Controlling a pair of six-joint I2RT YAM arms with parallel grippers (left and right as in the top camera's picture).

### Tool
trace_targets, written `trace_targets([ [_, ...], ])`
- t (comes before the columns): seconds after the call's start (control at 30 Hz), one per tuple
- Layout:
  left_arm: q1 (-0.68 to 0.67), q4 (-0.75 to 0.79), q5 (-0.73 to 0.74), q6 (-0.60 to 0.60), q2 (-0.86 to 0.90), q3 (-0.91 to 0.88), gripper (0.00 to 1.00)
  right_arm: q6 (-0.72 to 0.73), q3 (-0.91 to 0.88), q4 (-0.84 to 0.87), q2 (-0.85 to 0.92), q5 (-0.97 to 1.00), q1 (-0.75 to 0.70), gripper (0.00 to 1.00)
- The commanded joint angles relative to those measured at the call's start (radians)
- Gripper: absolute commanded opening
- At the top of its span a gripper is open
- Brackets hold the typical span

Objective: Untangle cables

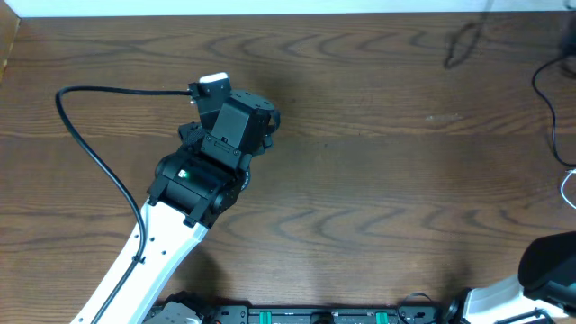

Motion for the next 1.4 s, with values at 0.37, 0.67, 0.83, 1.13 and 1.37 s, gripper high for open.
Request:
trace_targets([
  [0.37,0.005,-0.004,-0.017,-0.021,0.01,0.01,0.89,-0.325,-0.009,-0.095,0.201,0.318,0.471,0.01],
  [0.67,0.005,-0.015,-0.016,-0.021,0.01,0.008,0.89,-0.195,-0.009,-0.155,0.453,0.468,0.414,0.04],
  [0.83,0.005,-0.014,-0.017,-0.023,0.011,0.007,0.89,-0.152,-0.002,-0.166,0.44,0.459,0.382,0.99],
  [1.13,0.005,-0.011,-0.016,-0.025,0.013,0.006,0.89,0.24,0.052,-0.155,0.324,0.449,0.283,0.99],
  [1.37,0.005,-0.011,-0.016,-0.025,0.013,0.002,0.89,0.336,0.037,-0.143,0.386,0.333,0.134,0.99],
])
